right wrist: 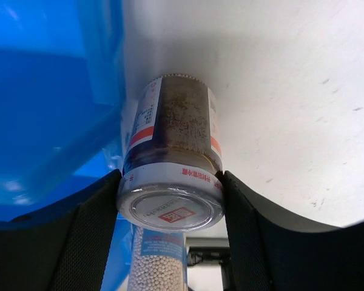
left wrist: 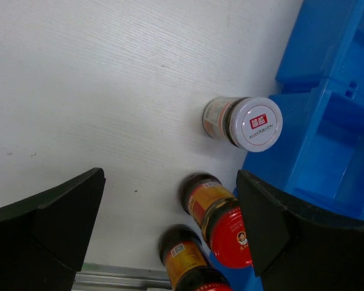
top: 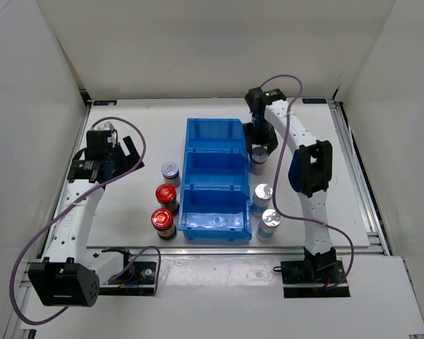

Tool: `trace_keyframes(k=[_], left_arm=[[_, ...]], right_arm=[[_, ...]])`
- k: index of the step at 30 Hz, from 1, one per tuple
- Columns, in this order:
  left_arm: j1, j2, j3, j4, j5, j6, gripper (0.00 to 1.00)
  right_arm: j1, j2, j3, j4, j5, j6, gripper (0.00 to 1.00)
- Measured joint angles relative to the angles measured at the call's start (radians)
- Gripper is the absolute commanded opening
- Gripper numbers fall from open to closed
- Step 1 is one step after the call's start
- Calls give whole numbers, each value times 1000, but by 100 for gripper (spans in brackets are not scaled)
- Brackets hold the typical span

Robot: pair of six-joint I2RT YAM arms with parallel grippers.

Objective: Organize the condiment bottles

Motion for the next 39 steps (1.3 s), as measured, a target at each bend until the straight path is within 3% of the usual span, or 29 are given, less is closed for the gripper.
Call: trace_keyframes(k=[3, 8, 10, 32, 33, 35, 37, 39], left_arm=[[0, 0, 0, 0, 0, 0, 100], [0, 0, 0, 1, 0, 0, 100], [0, 0, 0, 3, 0, 0, 100], [0, 0, -9, 12, 1, 0, 100], [0, 0, -9, 12, 2, 0, 100], [0, 0, -12, 14, 5, 0, 100], [0, 0, -19, 24, 18, 0, 100], [0, 2, -26, 31, 35, 0, 100]], right_arm=[[0, 35, 171, -20, 30, 12, 8], [-2, 139, 597, -20, 45, 21, 2], [-2, 146, 674, 8, 36, 22, 0], [94, 343, 743, -45, -24, -5, 0], [95, 356, 743, -45, -25, -4, 2], [95, 383, 743, -45, -23, -4, 25], [95, 406, 743, -45, -16, -4, 61], [94, 416, 743, -40, -12, -2, 84]])
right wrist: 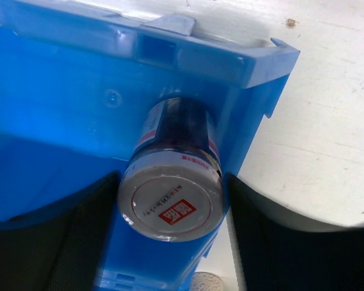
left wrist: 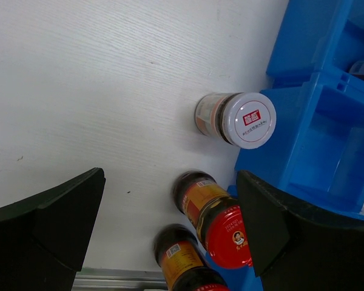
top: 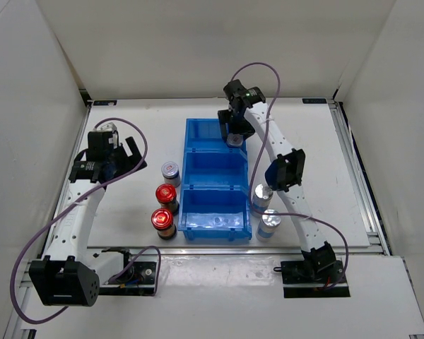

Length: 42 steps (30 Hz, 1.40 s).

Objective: Organize the condiment bottles

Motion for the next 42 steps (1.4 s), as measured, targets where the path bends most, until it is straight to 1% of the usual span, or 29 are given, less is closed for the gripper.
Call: trace_keyframes(k=[1, 2, 9, 14, 16, 20, 23, 26, 30, 34, 42], left_arm=[[0, 1, 0, 3, 10, 0, 100], [0, 1, -1, 10, 19, 0, 100], [0, 20, 0, 28, 48, 6, 100], [-2, 78, 38, 18, 45, 25, 100], [-16, 108, 60, 20, 37, 35, 100], [-97, 199, 95, 42, 22, 51, 100], [-143, 276, 106, 55, 25, 44, 100], [-184, 352, 121, 67, 37, 37, 100], [-219, 426, 141, 87, 56, 32, 100], [-240, 472, 149, 116, 82, 24, 100], [-254, 534, 153, 147, 86, 5, 100]], right_arm=[[-1, 0, 4, 1, 2, 7, 91], [-2, 0, 11, 4, 3, 6, 100], [-2, -20, 15, 14, 3, 10, 100], [-4, -106, 15, 14, -9, 21, 100], [-8, -169, 9, 14, -12, 22, 100], [-37, -326, -38, 17, -10, 31, 100], [-83, -433, -84, 21, 8, 48, 100], [-142, -503, -145, 24, 7, 61, 100], [-200, -531, -240, 26, -5, 64, 100], [-200, -531, -331, 19, -13, 51, 100], [-221, -531, -354, 15, -34, 42, 100]])
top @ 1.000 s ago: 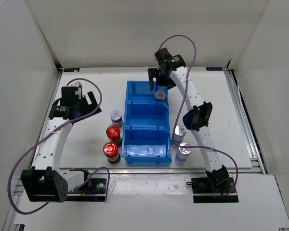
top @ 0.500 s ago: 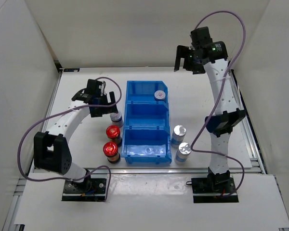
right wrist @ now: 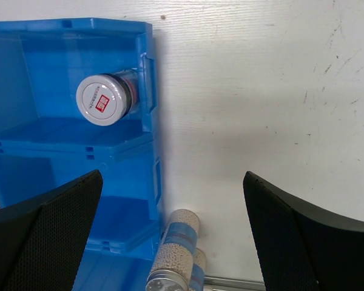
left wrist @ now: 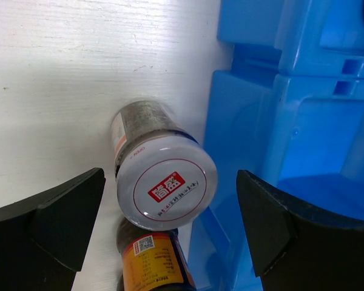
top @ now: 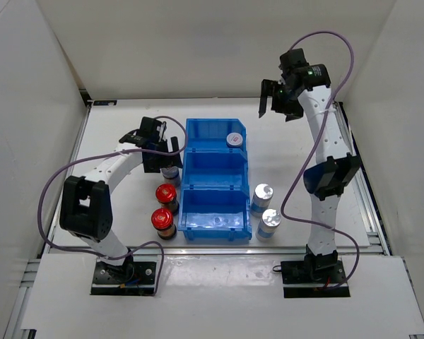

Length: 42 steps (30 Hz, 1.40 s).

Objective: Organize the condiment bottles

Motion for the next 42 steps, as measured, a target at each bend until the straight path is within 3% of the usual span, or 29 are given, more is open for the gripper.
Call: trace_keyframes(k=[6, 11, 17, 19, 20, 21, 24, 25, 29, 35, 42], left_arm=[[-1, 5, -1, 11, -8, -6, 99], [-1, 26, -1, 27, -14, -10, 83], [-1, 37, -2, 43, -15, -9, 89], [-1, 37, -6, 48, -14, -12, 80], [-1, 37, -9, 48, -16, -13, 69], [-1, 37, -11, 49, -17, -11, 69], [-1, 27, -10, 46, -30, -10, 49], [-1, 26, -9, 38, -37, -12, 37], [8, 25, 20, -26, -92, -12, 12], [36, 24, 217, -116, -154, 3, 11], [14, 59, 599, -116, -184, 12, 11]], right_arm=[[-49, 0, 0, 0, -20, -4, 100], [-62, -1, 0, 0, -42, -14, 100], [-82, -2, -2, 0, -93, -18, 100], [-98, -2, -2, 0, -107, -18, 100], [-105, -2, -2, 0, -116, -18, 100], [-111, -2, -2, 0, -120, -18, 100], [-128, -2, -2, 0, -127, -18, 100], [-130, -2, -2, 0, -128, -18, 100], [-132, -1, -2, 0, -132, -18, 100], [-129, 5, -2, 0, -144, -18, 100], [-129, 12, -2, 0, -150, -18, 100]])
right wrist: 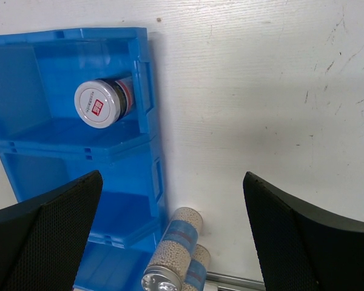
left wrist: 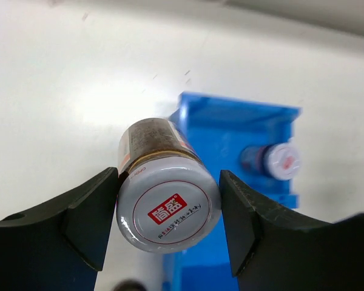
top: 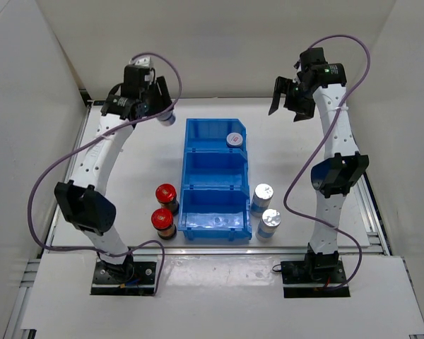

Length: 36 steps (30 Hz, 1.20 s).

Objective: Organize the condiment bottles

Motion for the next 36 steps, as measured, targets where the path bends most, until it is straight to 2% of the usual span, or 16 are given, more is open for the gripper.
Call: trace_keyframes(k=[6, 15, 17, 19, 21, 22, 24, 28, 30, 32, 33, 34, 36], left_arm=[[-78, 129, 181, 47, 37, 5, 11], [-209, 399, 199, 25, 77, 10, 11], [-214, 431, 197, 13, 74, 10, 20], [-211, 440, 197, 12, 67, 13, 20], [-207, 446, 198, 16, 59, 17, 26], [-205, 449, 198, 21, 58, 18, 36], [-199, 464, 200, 29, 58, 18, 36], [-187, 512, 201, 43, 59, 19, 57], [-182, 531, 201, 49, 68, 17, 59], [-180, 544, 201, 51, 73, 16, 68], [-180, 548, 201, 55, 78, 14, 74], [-179, 549, 202, 61, 84, 13, 88], [-178, 549, 205, 67, 96, 7, 100]], right_arm=[[0, -11, -77, 7, 5, -2, 100], [0, -130, -238, 5, 23, -11, 99], [-1, -166, -256, 4, 27, -12, 99], [-3, -195, -267, 6, 27, -16, 99], [-6, -224, -290, 7, 30, -22, 100], [-8, -237, -303, 7, 32, -23, 100], [-12, -260, -333, 6, 51, -23, 100], [-13, -307, -424, 11, 80, -22, 100], [-13, -346, -504, 19, 82, -23, 100], [-19, -384, -582, 18, 48, -24, 100], [-21, -404, -622, 21, 27, -26, 100], [-23, -418, -652, 14, 9, -27, 100], [-26, -438, -693, 7, -24, -32, 100]])
